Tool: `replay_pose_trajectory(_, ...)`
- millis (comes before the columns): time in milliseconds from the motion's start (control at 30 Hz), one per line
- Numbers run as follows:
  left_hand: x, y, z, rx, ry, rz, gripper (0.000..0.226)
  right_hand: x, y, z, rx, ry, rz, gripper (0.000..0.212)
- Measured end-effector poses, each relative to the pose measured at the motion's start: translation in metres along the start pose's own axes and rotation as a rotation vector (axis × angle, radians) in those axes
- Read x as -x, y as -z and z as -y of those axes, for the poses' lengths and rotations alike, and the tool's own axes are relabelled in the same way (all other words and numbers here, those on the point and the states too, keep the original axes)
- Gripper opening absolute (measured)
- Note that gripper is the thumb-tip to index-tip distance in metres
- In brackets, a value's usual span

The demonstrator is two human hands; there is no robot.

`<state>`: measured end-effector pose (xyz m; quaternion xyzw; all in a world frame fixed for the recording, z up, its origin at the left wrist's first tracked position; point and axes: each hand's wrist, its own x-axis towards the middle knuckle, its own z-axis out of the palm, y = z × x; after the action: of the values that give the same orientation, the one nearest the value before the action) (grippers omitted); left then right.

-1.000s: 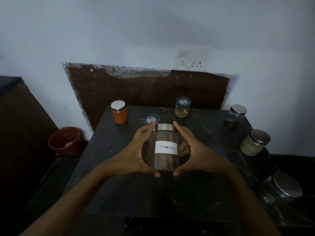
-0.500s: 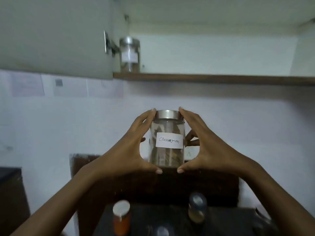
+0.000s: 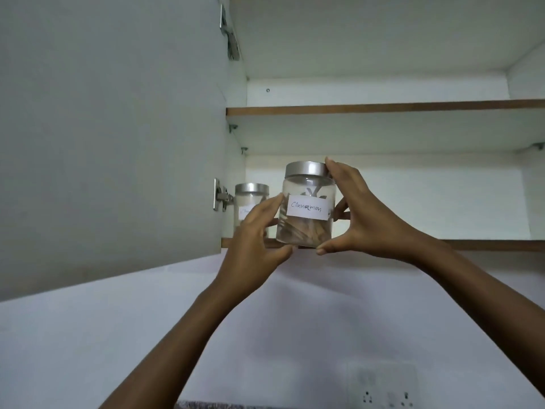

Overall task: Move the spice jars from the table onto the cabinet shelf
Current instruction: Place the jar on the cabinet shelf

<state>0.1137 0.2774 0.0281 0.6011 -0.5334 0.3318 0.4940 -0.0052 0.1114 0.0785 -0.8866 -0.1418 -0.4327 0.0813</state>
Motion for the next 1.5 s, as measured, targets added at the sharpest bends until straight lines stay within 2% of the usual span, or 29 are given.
replay_pose_trajectory(167,-0.024,-0.019,0.041,-0.145,0.065,-0.156,0.058,-0.032,-0.01,-0.025,0.132,-0.02,-0.056,0.133)
replay_pose_trajectory(233,-0.021,-0.029,0.057,-0.273,0.081,-0.195,0.052,-0.039,-0.017,-0.035,0.205,-0.045,-0.066,0.133)
replay_pose_trajectory(367,-0.001,-0.048,0.093,-0.601,0.091,-0.144,0.067,-0.046,-0.036,-0.055,0.231,-0.109,-0.018,0.136)
replay_pose_trajectory(500,0.016,-0.054,0.13,-0.762,0.124,-0.047,0.081,-0.058,-0.05,-0.066,0.225,-0.139,0.033,0.135)
replay_pose_trajectory(667,0.02,-0.056,0.142,-0.749,0.081,0.001,0.097,-0.079,-0.058,-0.078,0.113,-0.18,0.108,0.13)
replay_pose_trajectory(867,0.02,-0.058,0.142,-0.775,0.096,0.021,0.1,-0.087,-0.081,-0.089,-0.045,-0.222,0.0,0.116)
replay_pose_trajectory(1200,0.022,-0.054,0.146,-0.786,0.058,0.017,0.101,-0.086,-0.098,-0.081,-0.024,-0.25,0.005,0.115)
replay_pose_trajectory(1300,0.02,-0.048,0.14,-0.776,0.078,0.059,0.102,-0.067,-0.101,-0.072,-0.034,-0.266,-0.046,0.114)
replay_pose_trajectory(1400,0.028,-0.05,0.117,-0.687,0.059,-0.018,0.077,-0.028,-0.1,-0.058,-0.012,-0.217,-0.123,0.101)
replay_pose_trajectory(1500,0.053,-0.063,0.077,-0.519,-0.105,-0.139,0.051,0.025,-0.091,-0.04,0.016,-0.168,-0.14,0.078)
